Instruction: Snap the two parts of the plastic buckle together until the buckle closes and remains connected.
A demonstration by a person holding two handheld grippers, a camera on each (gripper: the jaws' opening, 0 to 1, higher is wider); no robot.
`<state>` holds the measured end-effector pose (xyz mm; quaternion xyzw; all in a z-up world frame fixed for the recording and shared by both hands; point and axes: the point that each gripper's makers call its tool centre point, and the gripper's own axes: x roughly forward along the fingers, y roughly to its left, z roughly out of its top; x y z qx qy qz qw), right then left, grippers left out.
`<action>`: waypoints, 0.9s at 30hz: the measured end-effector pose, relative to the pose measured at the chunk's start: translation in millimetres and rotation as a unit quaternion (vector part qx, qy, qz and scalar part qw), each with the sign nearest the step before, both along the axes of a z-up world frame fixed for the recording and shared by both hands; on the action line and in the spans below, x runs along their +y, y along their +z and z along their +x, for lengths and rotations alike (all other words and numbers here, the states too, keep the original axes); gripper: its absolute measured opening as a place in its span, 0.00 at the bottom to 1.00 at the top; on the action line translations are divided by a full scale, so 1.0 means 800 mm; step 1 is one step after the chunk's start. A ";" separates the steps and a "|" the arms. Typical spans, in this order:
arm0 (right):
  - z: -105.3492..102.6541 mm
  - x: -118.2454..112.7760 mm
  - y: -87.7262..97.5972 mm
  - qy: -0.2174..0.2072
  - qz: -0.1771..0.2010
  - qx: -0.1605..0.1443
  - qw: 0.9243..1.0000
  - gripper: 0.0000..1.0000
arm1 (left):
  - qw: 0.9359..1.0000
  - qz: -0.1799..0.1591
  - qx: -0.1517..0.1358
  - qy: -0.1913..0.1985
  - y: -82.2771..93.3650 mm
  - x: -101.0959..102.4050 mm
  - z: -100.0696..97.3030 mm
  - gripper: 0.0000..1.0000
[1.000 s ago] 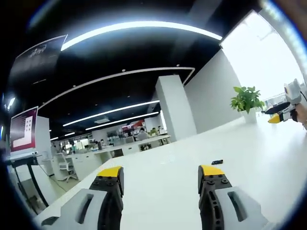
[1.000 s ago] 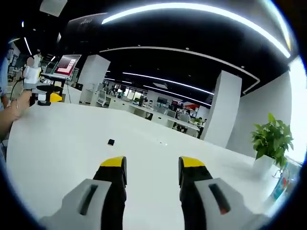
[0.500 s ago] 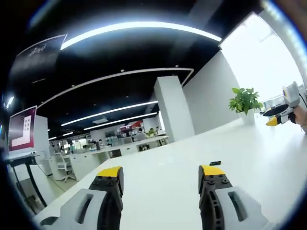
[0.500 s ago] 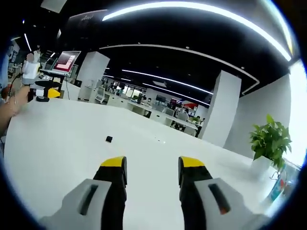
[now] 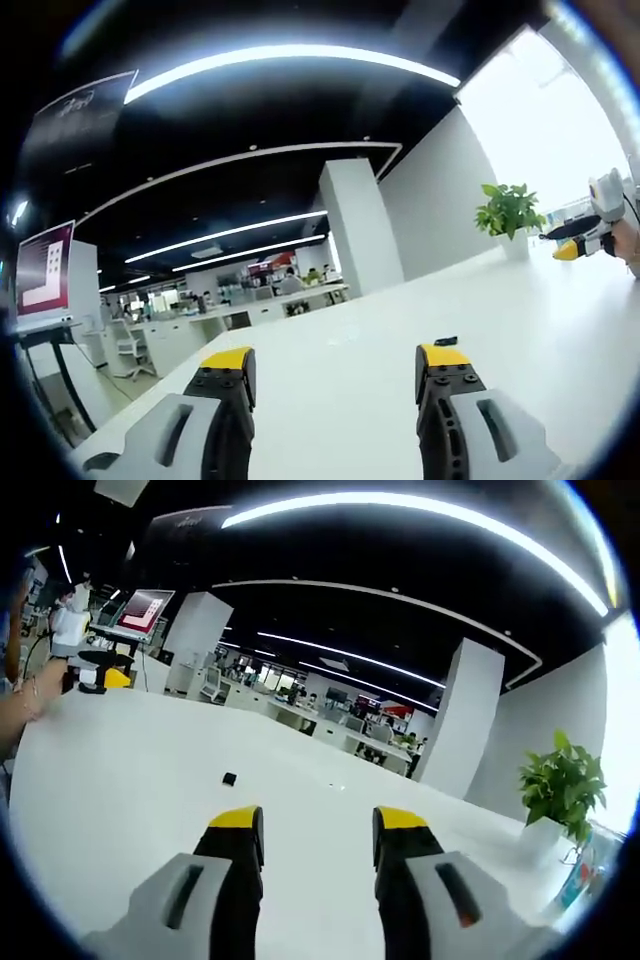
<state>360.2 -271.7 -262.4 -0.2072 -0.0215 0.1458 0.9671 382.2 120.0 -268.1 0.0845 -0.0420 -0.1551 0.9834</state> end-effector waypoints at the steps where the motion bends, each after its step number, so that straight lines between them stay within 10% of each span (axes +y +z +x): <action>1: 0.000 -0.002 0.001 -0.003 -0.001 -0.002 1.000 0.43 | 1.000 0.000 0.000 0.001 0.000 0.000 0.000 0.65; 27: 0.005 -0.017 0.003 -0.024 0.006 -0.005 1.000 0.43 | 1.000 -0.010 -0.003 -0.010 0.003 -0.004 0.000 0.67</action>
